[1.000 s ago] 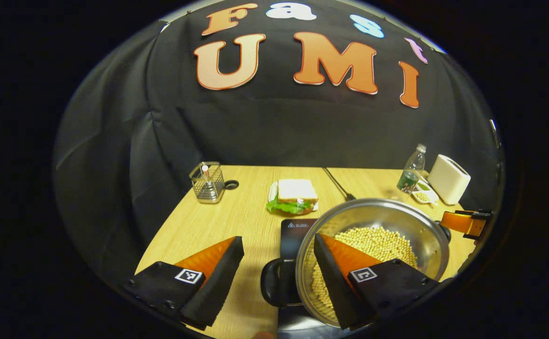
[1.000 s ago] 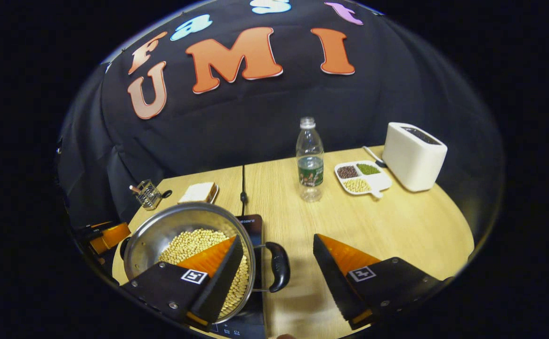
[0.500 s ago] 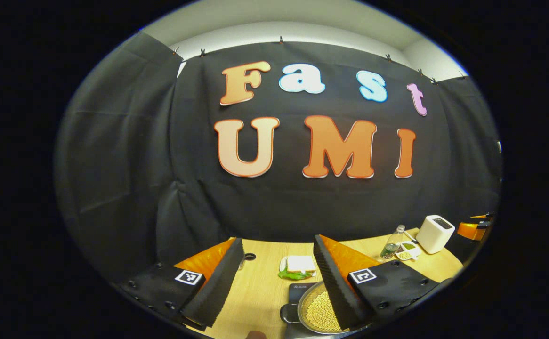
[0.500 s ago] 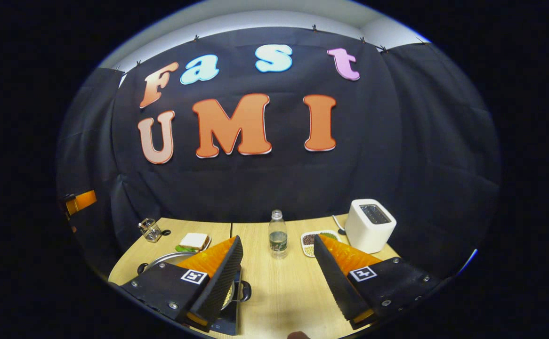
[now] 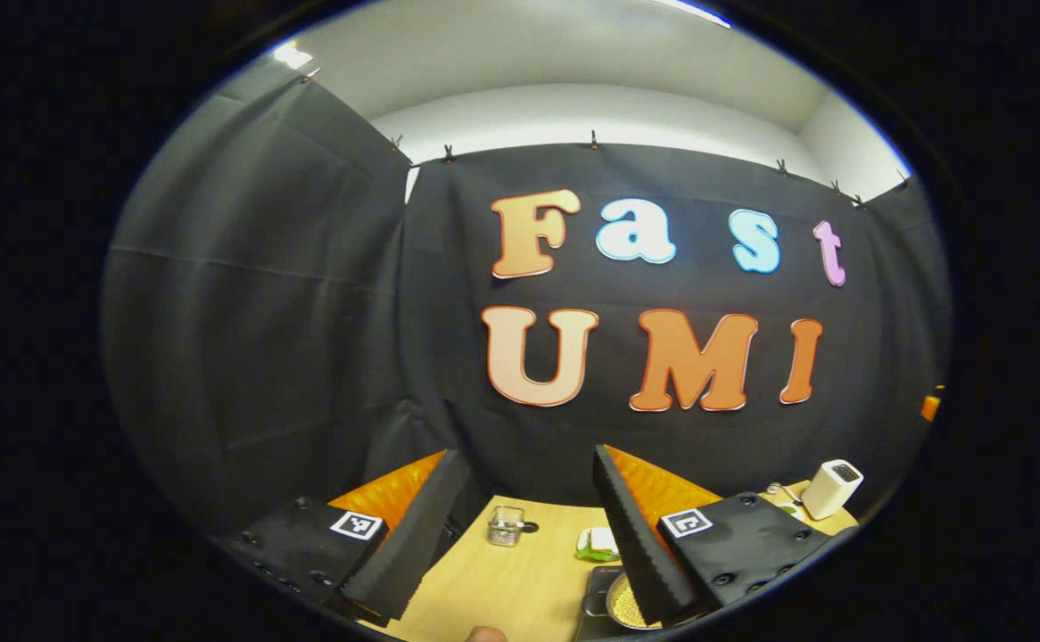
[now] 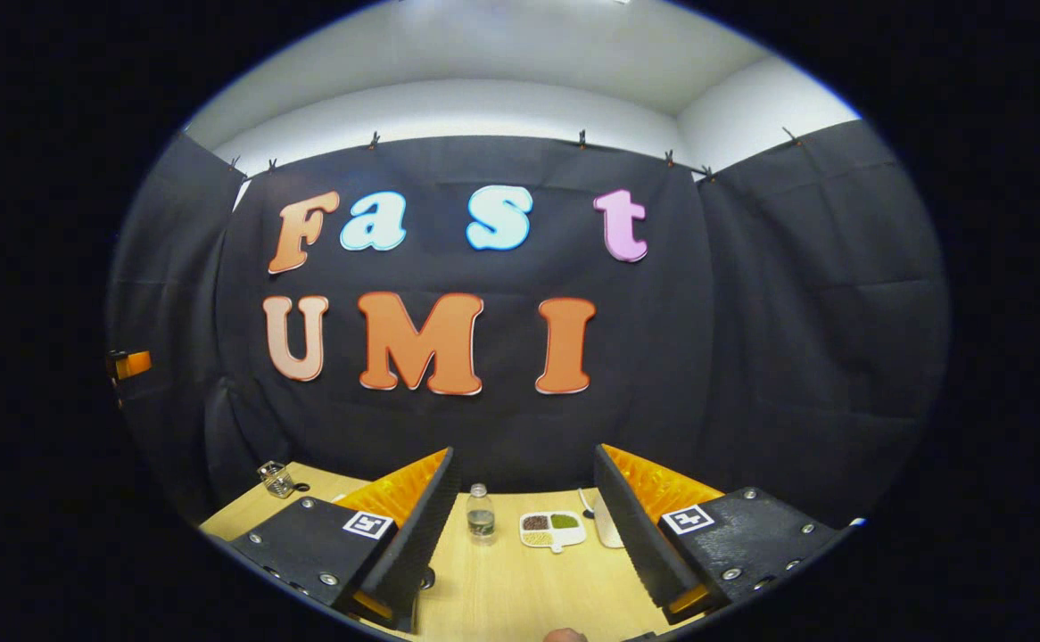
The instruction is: First push the handle of the pot to place it horizontally, then grasp the pot with both hands and set it on the induction cooktop.
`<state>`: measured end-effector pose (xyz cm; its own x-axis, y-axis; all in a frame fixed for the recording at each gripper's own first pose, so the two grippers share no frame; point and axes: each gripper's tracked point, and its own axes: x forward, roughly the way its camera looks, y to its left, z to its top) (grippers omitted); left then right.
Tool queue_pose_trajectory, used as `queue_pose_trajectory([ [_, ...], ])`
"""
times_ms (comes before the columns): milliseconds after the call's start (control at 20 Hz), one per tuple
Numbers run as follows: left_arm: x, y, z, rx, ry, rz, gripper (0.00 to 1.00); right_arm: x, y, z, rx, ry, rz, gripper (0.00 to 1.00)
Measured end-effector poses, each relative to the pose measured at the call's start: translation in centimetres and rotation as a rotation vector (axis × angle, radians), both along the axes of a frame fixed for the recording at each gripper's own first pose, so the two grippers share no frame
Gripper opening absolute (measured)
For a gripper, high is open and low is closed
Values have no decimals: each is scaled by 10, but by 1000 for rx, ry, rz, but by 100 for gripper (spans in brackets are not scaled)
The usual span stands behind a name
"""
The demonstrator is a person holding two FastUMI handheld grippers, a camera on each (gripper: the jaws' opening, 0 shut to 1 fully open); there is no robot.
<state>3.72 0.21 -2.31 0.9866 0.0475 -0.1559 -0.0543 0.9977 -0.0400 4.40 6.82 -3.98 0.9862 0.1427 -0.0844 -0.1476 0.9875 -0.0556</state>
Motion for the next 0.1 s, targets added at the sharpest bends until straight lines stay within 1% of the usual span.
queue_pose_trajectory([
  [100,-7,6,10,1,-26,15,99,-7,-3,8,15,-13,-3,94],
])
